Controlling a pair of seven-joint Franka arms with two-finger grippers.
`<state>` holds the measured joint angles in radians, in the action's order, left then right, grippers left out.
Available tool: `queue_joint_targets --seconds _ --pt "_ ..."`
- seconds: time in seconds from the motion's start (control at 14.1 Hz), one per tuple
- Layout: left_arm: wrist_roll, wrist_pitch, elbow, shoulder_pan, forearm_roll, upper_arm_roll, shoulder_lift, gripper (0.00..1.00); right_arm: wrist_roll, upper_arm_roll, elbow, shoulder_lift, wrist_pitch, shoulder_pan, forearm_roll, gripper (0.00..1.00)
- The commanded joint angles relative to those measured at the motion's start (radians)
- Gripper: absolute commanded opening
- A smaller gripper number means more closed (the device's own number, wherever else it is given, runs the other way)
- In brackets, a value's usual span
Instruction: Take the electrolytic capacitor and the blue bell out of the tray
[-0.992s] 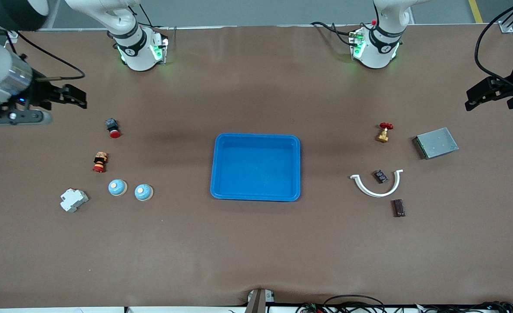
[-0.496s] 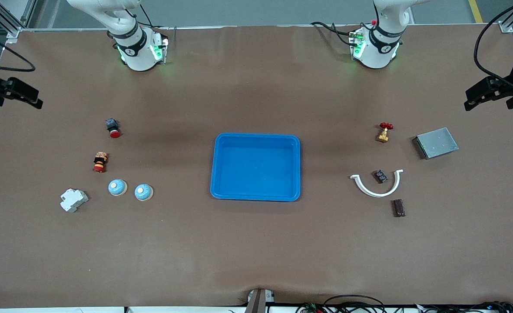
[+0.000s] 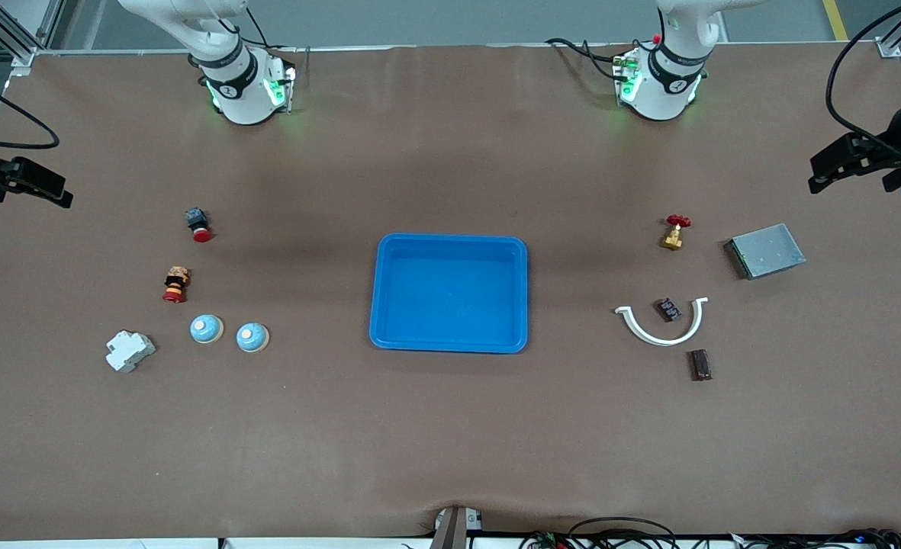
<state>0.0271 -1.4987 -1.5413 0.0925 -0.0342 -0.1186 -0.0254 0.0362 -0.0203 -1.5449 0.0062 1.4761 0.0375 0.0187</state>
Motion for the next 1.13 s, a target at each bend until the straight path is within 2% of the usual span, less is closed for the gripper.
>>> queue_joint_targets --seconds 0.0,0.21,1.06 --pt "-0.024 0.011 -0.007 -0.103 0.026 0.126 -0.016 1.00 0.004 0.005 0.019 0.000 -0.008 0.005 -0.005 1.00" --pt "-0.023 0.015 -0.008 -0.073 0.037 0.097 -0.018 1.00 0.004 0.006 0.016 -0.005 -0.010 -0.002 -0.005 1.00" --pt "-0.006 0.008 0.000 -0.074 0.057 0.094 -0.021 1.00 0.004 0.003 0.003 -0.005 0.032 0.005 -0.005 1.00"
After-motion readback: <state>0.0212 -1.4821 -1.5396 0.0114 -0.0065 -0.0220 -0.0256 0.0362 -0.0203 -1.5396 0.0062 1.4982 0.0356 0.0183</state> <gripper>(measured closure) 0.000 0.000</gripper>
